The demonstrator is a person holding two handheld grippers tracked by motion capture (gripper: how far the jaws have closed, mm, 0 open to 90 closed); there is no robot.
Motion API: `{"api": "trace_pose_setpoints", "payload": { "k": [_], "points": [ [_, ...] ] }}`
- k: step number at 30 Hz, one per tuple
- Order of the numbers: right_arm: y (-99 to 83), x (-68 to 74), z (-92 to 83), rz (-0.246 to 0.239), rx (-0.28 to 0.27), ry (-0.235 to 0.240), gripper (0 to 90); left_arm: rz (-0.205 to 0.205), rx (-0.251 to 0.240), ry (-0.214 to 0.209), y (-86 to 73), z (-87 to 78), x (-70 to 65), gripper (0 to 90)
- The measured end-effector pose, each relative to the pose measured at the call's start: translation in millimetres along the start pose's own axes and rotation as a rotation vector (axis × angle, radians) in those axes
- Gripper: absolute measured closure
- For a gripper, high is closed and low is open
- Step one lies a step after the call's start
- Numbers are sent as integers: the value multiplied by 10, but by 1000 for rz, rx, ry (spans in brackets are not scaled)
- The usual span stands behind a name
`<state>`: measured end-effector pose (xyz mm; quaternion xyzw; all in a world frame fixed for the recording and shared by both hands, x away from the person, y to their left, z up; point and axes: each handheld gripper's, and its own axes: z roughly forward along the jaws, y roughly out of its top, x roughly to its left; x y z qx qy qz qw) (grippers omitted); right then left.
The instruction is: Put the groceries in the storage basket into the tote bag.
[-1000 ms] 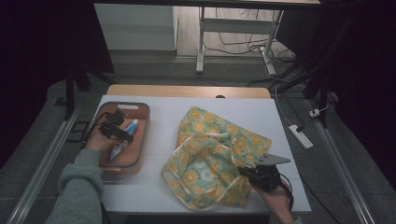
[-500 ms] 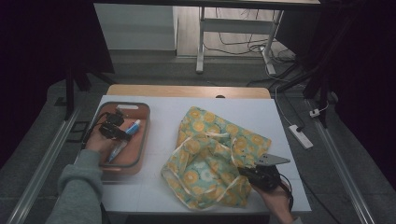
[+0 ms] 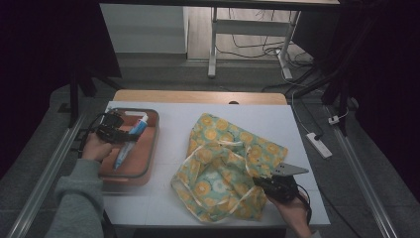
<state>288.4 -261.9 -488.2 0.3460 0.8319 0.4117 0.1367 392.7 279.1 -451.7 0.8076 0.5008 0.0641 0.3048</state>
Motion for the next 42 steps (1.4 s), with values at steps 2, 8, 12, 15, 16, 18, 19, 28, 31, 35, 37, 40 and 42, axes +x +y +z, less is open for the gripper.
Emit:
{"api": "trace_pose_setpoints", "payload": {
  "k": [2,8,12,15,16,18,19,28,31,35,37,40,42],
  "points": [
    [2,1,-6,-1,-2,-2,881,10,-57,-18,24,-121,-57,733],
    [4,0,-8,-1,-5,-3,881,82,-212,-82,95,-400,-309,736],
    [4,-2,-8,1,-5,-4,881,145,-279,-152,150,-523,-495,736],
    [4,-4,-8,4,-5,-4,881,188,-308,-206,207,-552,-623,737],
    [5,-4,-10,4,-6,-5,881,198,-314,-230,230,-545,-664,737],
    [6,-6,-17,9,-12,-4,881,220,-318,-262,281,-517,-754,738],
    [7,-7,-20,10,-15,-4,881,236,-313,-272,304,-499,-807,738],
    [6,-24,-24,9,-21,-3,881,396,-244,-355,462,-223,-1310,738],
    [7,-31,-34,13,-27,0,881,440,-213,-394,489,-122,-1468,739],
    [25,-18,-59,9,-47,-4,881,525,-162,-436,482,-8,-1728,739],
    [34,-10,-70,2,-58,-5,881,569,-136,-460,477,56,-1844,739],
    [38,-4,-85,2,-66,-5,881,613,-115,-459,485,175,-1966,738],
    [40,-6,-95,2,-66,-6,881,624,-102,-464,511,269,-2001,739]
  ]
}}
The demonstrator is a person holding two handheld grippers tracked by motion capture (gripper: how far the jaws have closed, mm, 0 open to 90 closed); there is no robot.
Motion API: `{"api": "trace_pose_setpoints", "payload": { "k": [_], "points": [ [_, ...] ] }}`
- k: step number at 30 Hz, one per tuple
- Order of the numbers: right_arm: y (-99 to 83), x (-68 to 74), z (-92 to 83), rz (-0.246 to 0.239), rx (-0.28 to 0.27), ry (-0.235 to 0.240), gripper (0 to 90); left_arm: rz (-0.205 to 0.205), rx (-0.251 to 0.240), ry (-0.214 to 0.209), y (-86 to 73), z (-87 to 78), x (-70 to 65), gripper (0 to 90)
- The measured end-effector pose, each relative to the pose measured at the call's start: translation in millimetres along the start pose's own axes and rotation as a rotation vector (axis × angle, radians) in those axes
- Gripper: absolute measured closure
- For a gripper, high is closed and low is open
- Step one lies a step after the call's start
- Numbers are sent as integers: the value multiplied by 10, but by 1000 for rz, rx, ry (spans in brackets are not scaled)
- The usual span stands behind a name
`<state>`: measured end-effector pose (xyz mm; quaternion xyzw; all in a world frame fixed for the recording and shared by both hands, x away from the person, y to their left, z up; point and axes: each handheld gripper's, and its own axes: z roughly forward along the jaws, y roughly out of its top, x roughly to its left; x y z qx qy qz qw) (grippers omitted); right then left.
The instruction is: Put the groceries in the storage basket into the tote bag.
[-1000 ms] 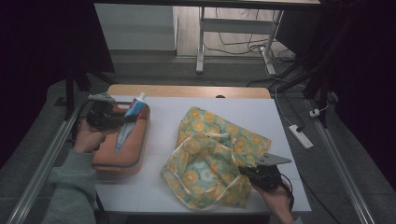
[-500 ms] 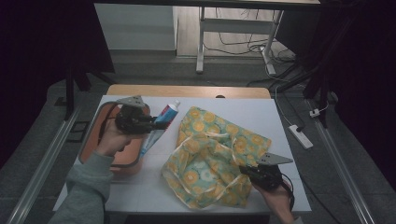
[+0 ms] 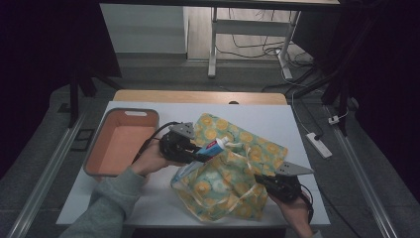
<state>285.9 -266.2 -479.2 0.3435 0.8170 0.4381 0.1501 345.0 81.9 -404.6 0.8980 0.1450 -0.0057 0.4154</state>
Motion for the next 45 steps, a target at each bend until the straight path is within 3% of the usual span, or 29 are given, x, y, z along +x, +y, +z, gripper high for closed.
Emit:
{"api": "trace_pose_setpoints", "payload": {
  "k": [5,11,19,22,25,32,37,41,45],
  "points": [
    [4,-8,-10,2,-10,-6,881,37,13,-24,44,254,21,739],
    [5,-31,-30,22,-30,-12,882,103,94,-40,82,531,-33,738],
    [87,35,-200,11,-134,-41,882,208,201,-49,181,790,-100,738],
    [104,59,-252,1,-164,-52,884,207,212,-54,186,840,-96,738],
    [117,74,-283,-3,-185,-52,884,222,248,-34,165,910,-95,738],
    [119,75,-289,-5,-185,-50,884,255,329,-40,97,1066,-107,737],
    [104,67,-268,4,-179,-45,884,249,329,-28,104,1115,-53,735],
    [112,89,-256,0,-173,-35,884,267,323,-19,162,1180,-41,735],
    [110,101,-251,-3,-172,-36,884,294,353,-21,164,1302,-67,731]
  ]
}}
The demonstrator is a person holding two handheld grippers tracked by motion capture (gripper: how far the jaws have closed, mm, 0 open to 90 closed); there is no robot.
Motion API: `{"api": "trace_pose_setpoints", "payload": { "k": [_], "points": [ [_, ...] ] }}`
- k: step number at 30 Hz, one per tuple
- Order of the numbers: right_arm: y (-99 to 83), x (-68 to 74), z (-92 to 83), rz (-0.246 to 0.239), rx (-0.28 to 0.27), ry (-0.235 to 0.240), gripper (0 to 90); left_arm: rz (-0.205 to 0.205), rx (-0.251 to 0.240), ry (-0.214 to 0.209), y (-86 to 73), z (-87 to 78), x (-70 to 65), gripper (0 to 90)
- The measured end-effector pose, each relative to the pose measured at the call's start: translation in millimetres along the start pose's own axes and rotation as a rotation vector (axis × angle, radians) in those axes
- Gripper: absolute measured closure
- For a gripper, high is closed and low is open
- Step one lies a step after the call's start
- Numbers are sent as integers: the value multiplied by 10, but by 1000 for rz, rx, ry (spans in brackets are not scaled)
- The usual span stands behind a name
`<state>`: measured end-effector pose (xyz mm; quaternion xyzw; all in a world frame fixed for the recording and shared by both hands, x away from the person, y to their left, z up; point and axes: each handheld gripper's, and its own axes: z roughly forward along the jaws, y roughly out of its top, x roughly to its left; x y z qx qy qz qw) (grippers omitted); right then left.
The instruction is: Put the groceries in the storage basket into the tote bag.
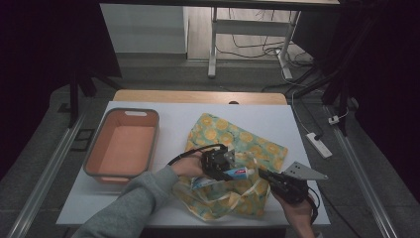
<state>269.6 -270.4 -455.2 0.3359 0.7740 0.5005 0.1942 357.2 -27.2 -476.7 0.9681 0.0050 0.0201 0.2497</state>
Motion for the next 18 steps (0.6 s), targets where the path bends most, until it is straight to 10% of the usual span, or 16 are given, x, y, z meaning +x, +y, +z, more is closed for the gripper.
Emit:
{"api": "trace_pose_setpoints", "payload": {
  "k": [13,18],
  "points": [
    [-12,-29,-8,7,-2,-6,884,25,69,-35,-44,135,-56,705],
    [-17,-38,-10,8,-3,-9,884,-42,-64,-22,-85,-98,-55,492]
  ]
}}
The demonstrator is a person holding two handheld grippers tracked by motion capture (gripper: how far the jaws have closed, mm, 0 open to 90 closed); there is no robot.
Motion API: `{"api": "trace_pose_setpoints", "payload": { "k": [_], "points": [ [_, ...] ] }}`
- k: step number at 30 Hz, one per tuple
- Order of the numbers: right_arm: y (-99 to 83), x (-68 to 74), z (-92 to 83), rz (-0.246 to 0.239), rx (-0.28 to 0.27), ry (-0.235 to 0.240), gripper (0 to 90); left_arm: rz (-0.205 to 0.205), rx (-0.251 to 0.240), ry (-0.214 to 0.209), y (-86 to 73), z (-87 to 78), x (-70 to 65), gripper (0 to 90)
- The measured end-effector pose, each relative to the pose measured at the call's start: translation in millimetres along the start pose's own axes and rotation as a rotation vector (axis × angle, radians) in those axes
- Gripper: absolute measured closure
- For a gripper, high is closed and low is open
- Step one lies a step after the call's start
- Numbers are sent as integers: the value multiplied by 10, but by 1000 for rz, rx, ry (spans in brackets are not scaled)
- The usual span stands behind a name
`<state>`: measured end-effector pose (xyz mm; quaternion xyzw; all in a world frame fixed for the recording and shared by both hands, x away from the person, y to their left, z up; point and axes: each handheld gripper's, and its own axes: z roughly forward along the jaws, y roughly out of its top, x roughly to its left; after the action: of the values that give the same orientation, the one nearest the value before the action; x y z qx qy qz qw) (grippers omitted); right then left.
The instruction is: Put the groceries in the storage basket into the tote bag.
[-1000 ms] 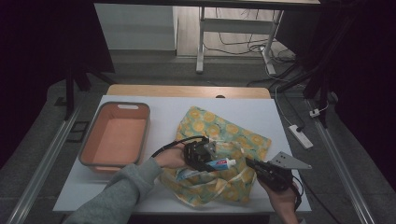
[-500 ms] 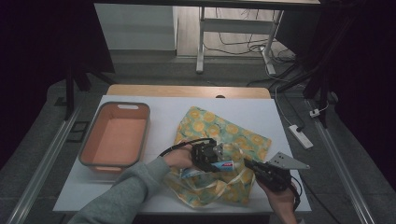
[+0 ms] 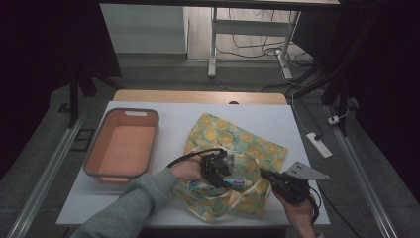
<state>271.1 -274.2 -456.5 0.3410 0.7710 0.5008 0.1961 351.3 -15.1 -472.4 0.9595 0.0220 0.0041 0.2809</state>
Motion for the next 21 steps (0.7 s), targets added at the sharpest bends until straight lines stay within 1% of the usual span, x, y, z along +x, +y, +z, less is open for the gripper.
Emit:
{"api": "trace_pose_setpoints", "payload": {
  "k": [1,2,3,5,7,9,13,14,17,21],
  "points": [
    [-2,-4,0,2,0,0,884,-15,-28,14,-10,-73,-5,466],
    [-6,-12,2,4,3,-2,884,-29,-57,26,-26,-141,-10,420],
    [-6,-12,2,4,3,-2,884,-48,-82,36,-46,-202,-16,420],
    [-13,-19,13,7,7,-1,884,-79,-110,64,-90,-301,-24,409],
    [-20,-21,23,7,14,-1,884,-109,-122,93,-134,-369,-28,400],
    [-26,-21,34,8,21,0,884,-140,-129,112,-184,-417,-23,399],
    [-43,-25,58,7,37,2,884,-221,-148,143,-297,-476,-12,395],
    [-49,-28,64,7,38,3,883,-234,-147,147,-326,-493,-6,395],
    [-56,-38,67,7,43,3,883,-277,-149,179,-406,-559,-1,393],
    [-64,-52,65,10,44,1,883,-322,-153,212,-532,-675,5,370]
  ]
}}
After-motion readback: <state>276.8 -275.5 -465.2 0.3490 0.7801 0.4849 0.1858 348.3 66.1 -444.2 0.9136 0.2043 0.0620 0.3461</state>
